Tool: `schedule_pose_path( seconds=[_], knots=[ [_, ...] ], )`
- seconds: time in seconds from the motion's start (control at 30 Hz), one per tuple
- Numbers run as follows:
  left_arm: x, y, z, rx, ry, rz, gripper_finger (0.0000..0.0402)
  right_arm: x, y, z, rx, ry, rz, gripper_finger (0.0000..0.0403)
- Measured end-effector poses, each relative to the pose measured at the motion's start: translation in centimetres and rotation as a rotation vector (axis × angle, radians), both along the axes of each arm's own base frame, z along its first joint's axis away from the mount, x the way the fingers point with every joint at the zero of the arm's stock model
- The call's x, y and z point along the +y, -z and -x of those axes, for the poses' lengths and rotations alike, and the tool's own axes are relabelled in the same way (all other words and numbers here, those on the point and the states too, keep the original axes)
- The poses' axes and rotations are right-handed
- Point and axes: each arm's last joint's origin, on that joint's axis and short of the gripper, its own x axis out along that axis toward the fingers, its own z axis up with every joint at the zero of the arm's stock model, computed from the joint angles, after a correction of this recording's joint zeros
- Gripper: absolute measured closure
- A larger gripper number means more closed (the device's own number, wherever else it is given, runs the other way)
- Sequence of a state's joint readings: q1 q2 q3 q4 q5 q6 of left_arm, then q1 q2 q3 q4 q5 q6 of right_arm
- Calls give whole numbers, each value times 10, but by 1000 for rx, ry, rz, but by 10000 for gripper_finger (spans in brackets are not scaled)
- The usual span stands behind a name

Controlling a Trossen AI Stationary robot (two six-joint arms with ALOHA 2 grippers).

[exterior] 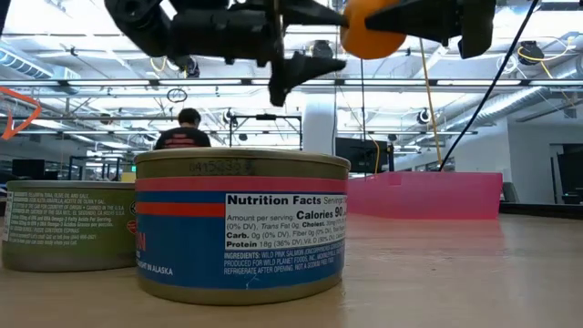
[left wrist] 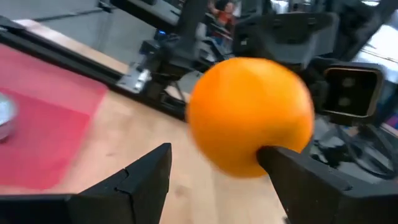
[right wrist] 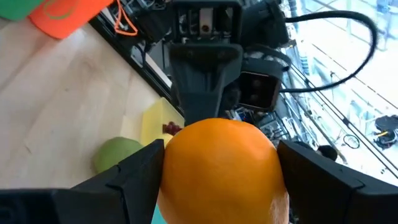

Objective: Pick & Place Food Item
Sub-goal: Put the orange into the yellow bin

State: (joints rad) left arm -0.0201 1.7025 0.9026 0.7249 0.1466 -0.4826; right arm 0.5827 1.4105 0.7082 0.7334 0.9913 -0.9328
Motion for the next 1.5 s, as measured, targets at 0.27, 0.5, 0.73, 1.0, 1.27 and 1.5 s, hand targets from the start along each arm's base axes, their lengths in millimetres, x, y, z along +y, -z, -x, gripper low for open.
schedule_pose_path(
  seconds=[0.27, 0.5, 0.73, 1.0, 1.27, 1.5],
  knots=[
    [-18, -4, -4, -33, -23, -73, 88, 1, 0, 0, -2, -1, -2, 124],
    [-25, -10, -4, -93, 67, -56, 62, 2, -2, 0, -13, -15, -10, 124],
    [-27, -11, -3, -109, 72, -57, 55, 2, -2, -1, -29, -58, -44, 124],
    [-41, -12, -9, -128, 101, -119, 64, 0, -1, -4, -45, -126, -109, 124],
    [-42, -11, -33, 14, 35, -128, 54, 3, 1, -2, -30, -114, -78, 124],
    [-44, -13, -34, -3, 102, -142, 57, 4, -1, -1, -35, -129, -69, 124]
  ],
)
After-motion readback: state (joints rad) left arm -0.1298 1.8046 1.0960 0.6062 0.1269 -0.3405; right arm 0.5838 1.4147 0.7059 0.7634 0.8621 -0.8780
